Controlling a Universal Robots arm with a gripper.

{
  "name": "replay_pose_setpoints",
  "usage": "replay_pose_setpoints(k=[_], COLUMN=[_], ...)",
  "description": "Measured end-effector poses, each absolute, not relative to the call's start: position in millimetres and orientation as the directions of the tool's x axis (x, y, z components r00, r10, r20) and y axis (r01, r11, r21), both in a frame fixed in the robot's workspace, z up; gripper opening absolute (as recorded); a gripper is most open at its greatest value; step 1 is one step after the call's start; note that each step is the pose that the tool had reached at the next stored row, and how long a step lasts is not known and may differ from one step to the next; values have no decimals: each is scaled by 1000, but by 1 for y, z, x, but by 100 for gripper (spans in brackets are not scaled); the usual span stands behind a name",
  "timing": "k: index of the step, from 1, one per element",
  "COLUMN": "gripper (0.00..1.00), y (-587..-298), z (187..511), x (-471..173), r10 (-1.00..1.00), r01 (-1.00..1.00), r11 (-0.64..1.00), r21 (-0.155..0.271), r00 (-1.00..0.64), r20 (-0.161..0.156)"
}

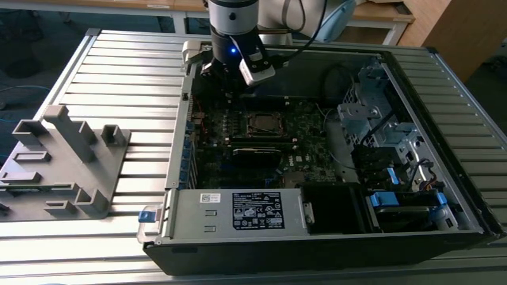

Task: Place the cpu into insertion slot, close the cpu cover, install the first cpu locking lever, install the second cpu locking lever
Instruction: 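Install the first cpu locking lever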

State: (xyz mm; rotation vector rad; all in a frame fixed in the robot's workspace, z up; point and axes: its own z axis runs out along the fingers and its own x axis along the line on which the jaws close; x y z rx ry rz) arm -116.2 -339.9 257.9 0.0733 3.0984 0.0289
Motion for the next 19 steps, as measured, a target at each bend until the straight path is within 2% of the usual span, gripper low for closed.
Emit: replay_pose_setpoints(k=[4,9,13,19], gripper=[11,11,11,11], y=[-340,-340,-340,-340], z=[258,258,258,258], x=[-116,-116,-118,-120], r10=[47,50,50,53], r01=[47,47,47,47], r11=[999,996,995,987], r21=[20,77,84,154], r00=[-998,-998,-998,-998], r20=[-42,-39,-39,-35])
